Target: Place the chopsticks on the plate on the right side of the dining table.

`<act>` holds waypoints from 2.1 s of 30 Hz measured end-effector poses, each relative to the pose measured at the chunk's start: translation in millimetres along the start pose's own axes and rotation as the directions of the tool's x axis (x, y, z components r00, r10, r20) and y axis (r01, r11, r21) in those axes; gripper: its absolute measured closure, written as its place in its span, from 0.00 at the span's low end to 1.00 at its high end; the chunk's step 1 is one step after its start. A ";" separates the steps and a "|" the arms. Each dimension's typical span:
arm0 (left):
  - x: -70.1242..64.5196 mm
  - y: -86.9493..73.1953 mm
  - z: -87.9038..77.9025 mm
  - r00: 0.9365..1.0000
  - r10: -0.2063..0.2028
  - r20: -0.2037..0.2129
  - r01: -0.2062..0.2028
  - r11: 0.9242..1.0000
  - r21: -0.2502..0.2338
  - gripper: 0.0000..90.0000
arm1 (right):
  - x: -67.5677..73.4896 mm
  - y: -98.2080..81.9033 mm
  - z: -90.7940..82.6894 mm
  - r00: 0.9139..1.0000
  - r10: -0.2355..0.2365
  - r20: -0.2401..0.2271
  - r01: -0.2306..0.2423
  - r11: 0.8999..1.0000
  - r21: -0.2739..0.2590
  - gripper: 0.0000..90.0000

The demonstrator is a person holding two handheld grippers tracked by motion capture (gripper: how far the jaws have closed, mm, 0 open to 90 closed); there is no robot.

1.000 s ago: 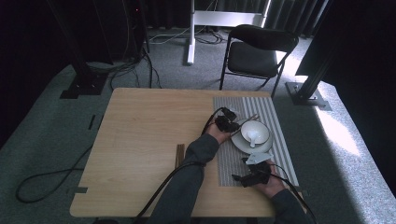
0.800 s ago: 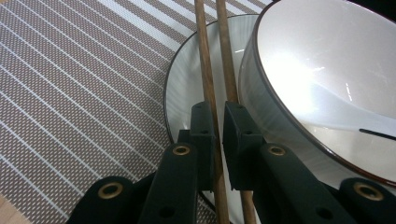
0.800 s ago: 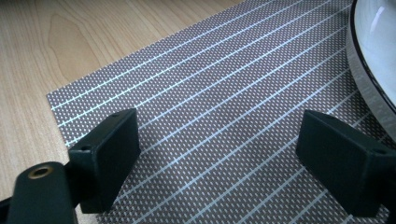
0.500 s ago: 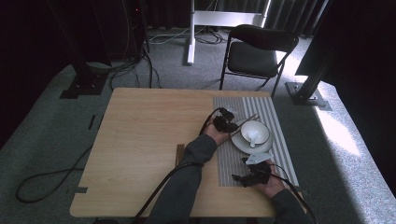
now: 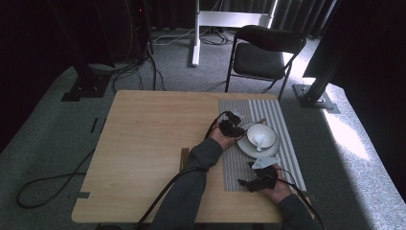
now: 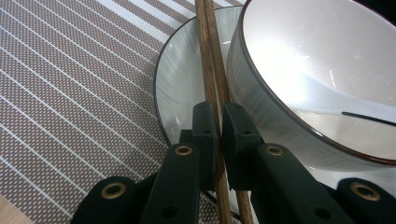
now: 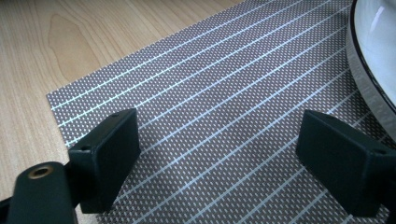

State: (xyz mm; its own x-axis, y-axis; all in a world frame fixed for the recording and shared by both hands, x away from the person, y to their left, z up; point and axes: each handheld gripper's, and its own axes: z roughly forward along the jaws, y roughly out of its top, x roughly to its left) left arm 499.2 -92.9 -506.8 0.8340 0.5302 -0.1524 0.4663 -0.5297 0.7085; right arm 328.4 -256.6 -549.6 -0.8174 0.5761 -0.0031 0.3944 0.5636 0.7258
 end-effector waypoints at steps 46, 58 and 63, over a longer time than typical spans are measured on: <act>-20.8 -34.2 -75.8 0.993 -0.023 -0.112 0.011 0.994 -0.107 0.59 | -0.2 0.1 0.1 1.000 -0.001 0.000 0.001 1.000 -0.001 0.14; -31.3 -61.1 -75.9 0.991 -0.013 -0.136 0.002 0.997 -0.078 0.59 | 0.0 0.1 0.0 1.000 0.001 -0.001 -0.001 1.000 0.000 0.14; -32.7 -70.8 -71.7 0.990 -0.021 -0.137 0.013 0.998 -0.059 0.58 | 0.1 0.1 0.0 1.000 0.003 -0.001 -0.003 1.000 0.000 0.14</act>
State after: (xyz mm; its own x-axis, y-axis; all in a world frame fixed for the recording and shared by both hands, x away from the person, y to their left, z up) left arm 417.7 -25.2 -502.6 0.7757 0.6270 -0.0719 0.4592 -0.4826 0.7458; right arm 328.4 -256.5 -549.5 -0.8168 0.5769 0.0000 0.3968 0.5619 0.7258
